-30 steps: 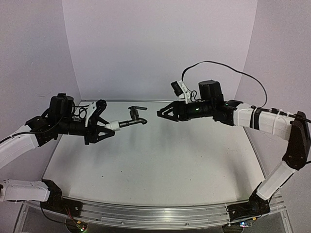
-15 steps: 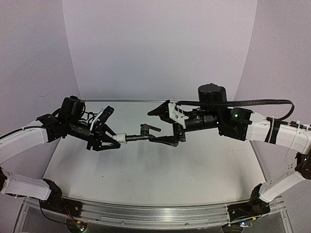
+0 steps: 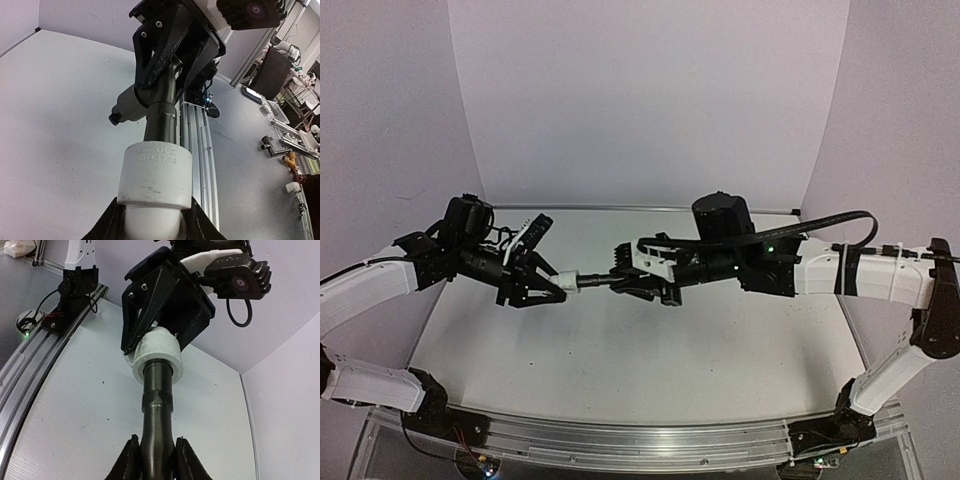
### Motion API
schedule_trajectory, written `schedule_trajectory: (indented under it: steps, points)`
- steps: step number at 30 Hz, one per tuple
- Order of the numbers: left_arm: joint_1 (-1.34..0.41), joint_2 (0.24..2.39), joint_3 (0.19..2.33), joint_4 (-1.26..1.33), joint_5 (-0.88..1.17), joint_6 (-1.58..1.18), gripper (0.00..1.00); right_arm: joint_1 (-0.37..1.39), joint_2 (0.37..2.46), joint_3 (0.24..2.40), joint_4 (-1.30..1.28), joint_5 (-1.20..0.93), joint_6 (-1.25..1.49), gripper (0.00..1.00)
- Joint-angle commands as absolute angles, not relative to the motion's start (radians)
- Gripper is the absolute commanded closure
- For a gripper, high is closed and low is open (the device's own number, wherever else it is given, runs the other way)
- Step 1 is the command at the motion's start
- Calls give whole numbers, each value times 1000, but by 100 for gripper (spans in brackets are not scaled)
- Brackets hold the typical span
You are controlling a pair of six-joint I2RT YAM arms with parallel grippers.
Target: Install the water faucets
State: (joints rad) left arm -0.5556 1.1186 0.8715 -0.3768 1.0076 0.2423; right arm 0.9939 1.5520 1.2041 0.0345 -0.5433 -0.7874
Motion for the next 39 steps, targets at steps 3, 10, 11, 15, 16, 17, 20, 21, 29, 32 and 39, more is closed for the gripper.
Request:
schedule_trajectory:
  steps: [3,10,11,15,16,17,20,21,29,32,39]
  points:
    - [-561,1075,937,-306,672,344,100,994,1596,1274,124,-653,-367,96]
    - [-561,1072,927,-288,429,416,100,865,1766,1324,429,-1053,736,87]
    - [-561,1066,922,-288,429,421,100,856,1783,1326,447,-1064,890,83]
    - [-561,1038,891,-287,472,427,100,810,1791,1270,683,-1084,1310,72]
    - [-561,1031,886,-287,489,424,100,797,1778,1254,733,-1064,1330,70]
    - [-561,1026,884,-286,502,418,100,785,1757,1249,722,-1049,1291,64]
    - [-562,1013,879,-287,524,396,100,754,1678,1270,429,-959,958,47]
    - [-561,1009,879,-288,528,389,100,752,1646,1287,304,-906,782,40]
    - [-561,967,863,-288,688,351,100,813,1408,1167,35,-451,-278,21]
    - [-560,976,870,-295,809,322,100,875,1366,1096,59,-386,-655,16]
    - [-560,1053,924,-369,1015,288,100,973,1371,1030,176,-430,-1131,13]
